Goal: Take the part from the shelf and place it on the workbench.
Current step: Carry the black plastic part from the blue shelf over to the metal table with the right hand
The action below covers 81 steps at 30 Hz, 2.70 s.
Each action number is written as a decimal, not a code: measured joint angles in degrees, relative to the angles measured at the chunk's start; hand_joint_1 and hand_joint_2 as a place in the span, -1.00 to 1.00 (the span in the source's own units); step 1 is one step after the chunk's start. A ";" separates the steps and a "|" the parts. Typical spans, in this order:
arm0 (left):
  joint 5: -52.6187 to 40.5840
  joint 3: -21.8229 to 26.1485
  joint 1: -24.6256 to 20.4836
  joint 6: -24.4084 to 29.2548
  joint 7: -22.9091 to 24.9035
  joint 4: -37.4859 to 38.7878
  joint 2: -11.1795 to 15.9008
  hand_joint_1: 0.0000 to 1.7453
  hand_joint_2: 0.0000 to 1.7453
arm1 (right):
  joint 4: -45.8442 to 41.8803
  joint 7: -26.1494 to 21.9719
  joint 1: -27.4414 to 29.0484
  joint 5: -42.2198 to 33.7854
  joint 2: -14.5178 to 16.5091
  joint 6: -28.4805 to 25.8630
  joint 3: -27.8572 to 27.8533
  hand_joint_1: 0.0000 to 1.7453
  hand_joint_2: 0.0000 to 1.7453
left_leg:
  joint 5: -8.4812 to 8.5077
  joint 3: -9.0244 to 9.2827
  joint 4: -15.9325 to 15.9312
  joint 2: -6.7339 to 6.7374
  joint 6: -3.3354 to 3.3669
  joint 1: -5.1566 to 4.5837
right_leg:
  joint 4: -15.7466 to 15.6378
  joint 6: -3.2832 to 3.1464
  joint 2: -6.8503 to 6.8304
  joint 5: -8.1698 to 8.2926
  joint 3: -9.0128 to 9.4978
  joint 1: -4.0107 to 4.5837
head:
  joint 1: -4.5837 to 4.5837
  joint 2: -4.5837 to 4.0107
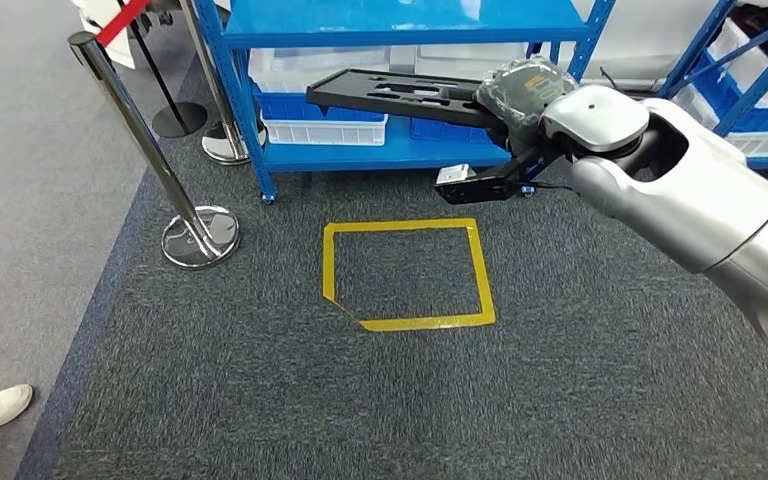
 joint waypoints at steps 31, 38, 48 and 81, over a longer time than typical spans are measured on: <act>-0.86 1.20 0.11 -1.15 -1.17 -0.02 0.33 -1.00 1.00 | 1.96 -0.02 -3.89 0.15 -3.07 1.97 -0.09 1.00 1.00 | 0.73 0.09 -1.85 -0.04 0.79 -0.67 | -1.06 -0.14 0.17 -0.98 1.86 0.18 | -0.05 0.01; -1.22 1.35 0.13 -1.38 -1.19 0.01 0.35 -1.00 1.00 | 2.05 0.08 -4.29 0.15 -4.11 2.55 0.39 1.00 1.00 | 4.66 -2.58 -3.98 0.72 3.23 -0.42 | 3.91 1.34 0.70 -7.58 -0.75 -0.19 | 0.05 0.01; -1.38 1.43 0.21 -1.84 -1.23 0.01 0.33 -1.00 1.00 | 2.06 0.13 -4.22 0.15 -5.59 2.78 0.70 1.00 1.00 | 7.58 -7.52 -2.68 0.69 2.65 -0.33 | 11.14 2.21 0.67 -11.10 2.16 -0.77 | 0.07 0.00; -2.42 2.86 0.07 -3.51 -2.16 -0.01 0.41 -1.00 1.00 | 0.76 1.74 -6.45 -0.85 -9.96 3.64 0.05 1.00 1.00 | 4.22 -5.45 -0.92 6.38 0.95 -0.40 | -0.33 1.35 -1.45 -6.72 6.67 -0.25 | -0.11 0.00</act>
